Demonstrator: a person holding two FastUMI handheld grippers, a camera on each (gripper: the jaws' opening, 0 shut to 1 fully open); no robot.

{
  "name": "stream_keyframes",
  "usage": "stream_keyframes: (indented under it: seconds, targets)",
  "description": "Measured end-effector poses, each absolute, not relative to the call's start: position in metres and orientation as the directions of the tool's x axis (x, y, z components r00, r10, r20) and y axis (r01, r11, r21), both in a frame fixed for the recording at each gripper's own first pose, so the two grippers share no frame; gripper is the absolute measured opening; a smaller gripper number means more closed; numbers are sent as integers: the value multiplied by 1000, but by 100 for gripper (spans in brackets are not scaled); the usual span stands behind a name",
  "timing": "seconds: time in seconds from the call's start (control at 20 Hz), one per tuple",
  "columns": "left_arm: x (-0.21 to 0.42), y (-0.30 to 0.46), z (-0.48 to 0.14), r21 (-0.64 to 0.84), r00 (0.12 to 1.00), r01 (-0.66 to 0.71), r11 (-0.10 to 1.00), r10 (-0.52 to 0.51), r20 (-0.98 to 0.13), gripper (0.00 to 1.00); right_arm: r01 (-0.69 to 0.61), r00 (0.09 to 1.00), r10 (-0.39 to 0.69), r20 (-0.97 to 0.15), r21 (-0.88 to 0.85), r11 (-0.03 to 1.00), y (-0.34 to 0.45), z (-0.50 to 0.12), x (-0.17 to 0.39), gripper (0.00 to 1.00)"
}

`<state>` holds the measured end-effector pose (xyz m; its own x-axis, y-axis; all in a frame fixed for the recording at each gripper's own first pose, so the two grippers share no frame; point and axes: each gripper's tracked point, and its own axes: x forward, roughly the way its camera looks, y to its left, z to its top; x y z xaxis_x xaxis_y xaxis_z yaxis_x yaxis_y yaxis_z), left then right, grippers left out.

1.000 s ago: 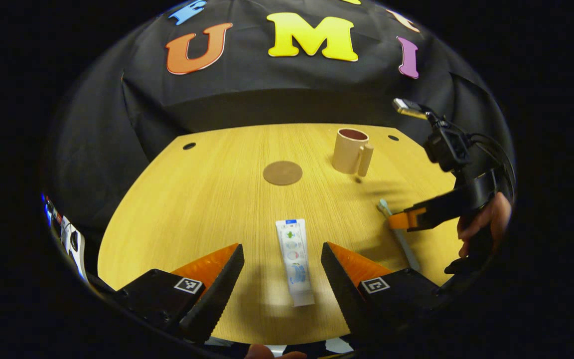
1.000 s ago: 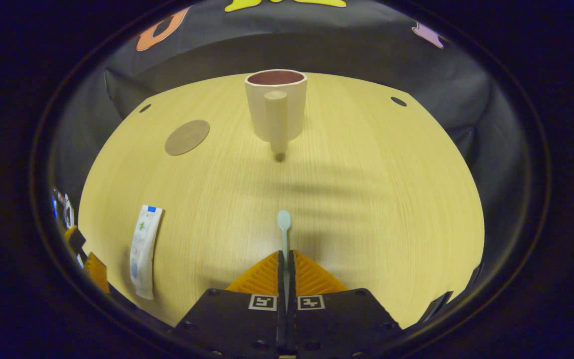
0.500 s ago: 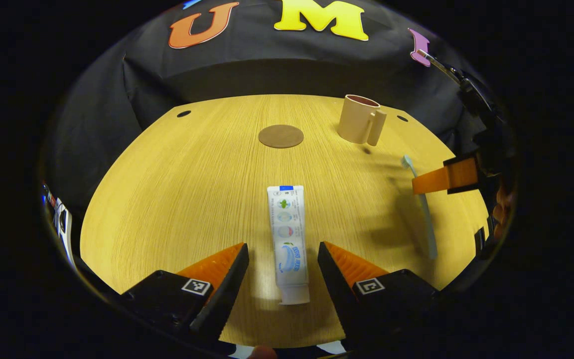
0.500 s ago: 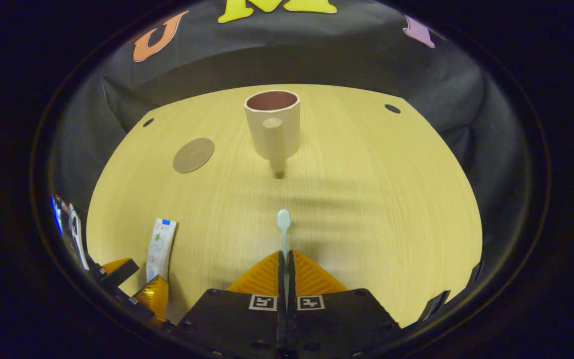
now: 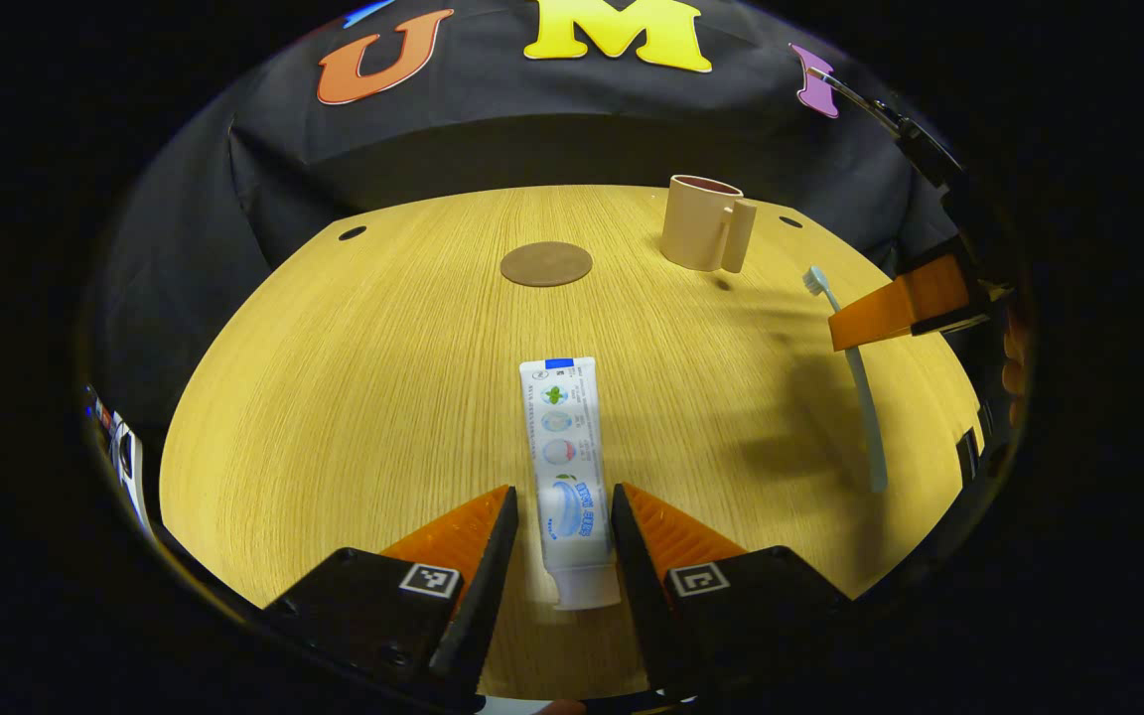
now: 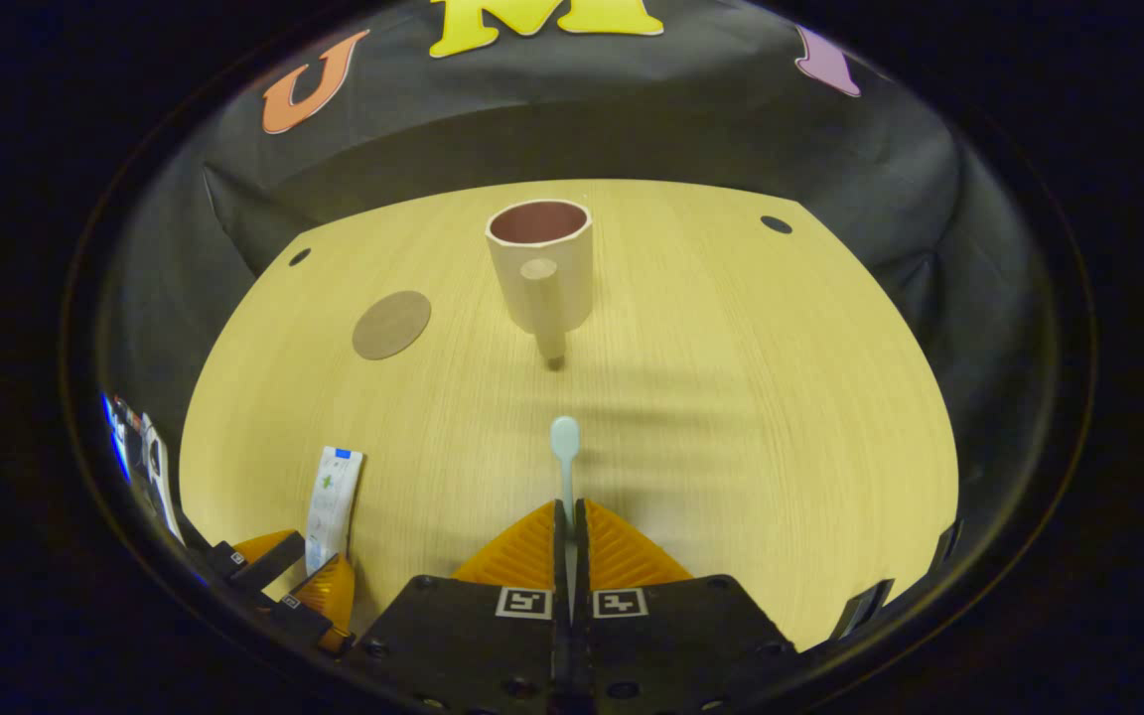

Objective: Put the toothbrush and toothpaste on the desktop into the cup, then pick up the cup and place it on the coaster on the desktop.

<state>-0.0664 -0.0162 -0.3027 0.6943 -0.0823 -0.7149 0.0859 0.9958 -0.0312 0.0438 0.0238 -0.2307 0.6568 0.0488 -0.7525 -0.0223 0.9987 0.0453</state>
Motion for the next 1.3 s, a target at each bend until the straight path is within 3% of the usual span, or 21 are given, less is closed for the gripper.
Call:
stream_keyframes:
  seconds: [0.05,0.1,0.15,0.45,0.5,0.55,0.75,0.9,1.3]
  targets:
    - [-66,-16,-304,-35,688,84,996,-84,-721,65,-23,657,49,-752,46,999,24,-229,44,0]
    - [-65,-15,-304,-37,683,83,996,-84,-725,54,-23,656,49,-753,44,999,24,-227,42,0]
    - [-63,-15,-304,-39,680,79,996,-83,-728,52,-22,657,48,-752,45,999,24,-226,42,0]
    - [-45,-17,-304,-26,667,102,994,-88,-740,49,-12,654,49,-755,55,998,19,-226,39,0]
    - [-45,-16,-304,-29,664,101,994,-89,-742,39,-12,655,50,-754,56,998,19,-223,38,0]
    - [-44,-16,-304,-31,661,102,994,-91,-745,45,-11,655,52,-754,60,998,19,-222,38,0]
    - [-40,-14,-291,-58,671,94,994,-107,-734,36,-18,673,60,-737,65,998,19,-214,45,0]
    - [-25,-9,-261,-82,727,87,993,-120,-676,35,-26,703,78,-707,84,996,22,-195,51,0]
    - [11,1,-183,-95,836,83,992,-121,-535,35,-78,857,135,-498,133,988,41,-89,115,0]
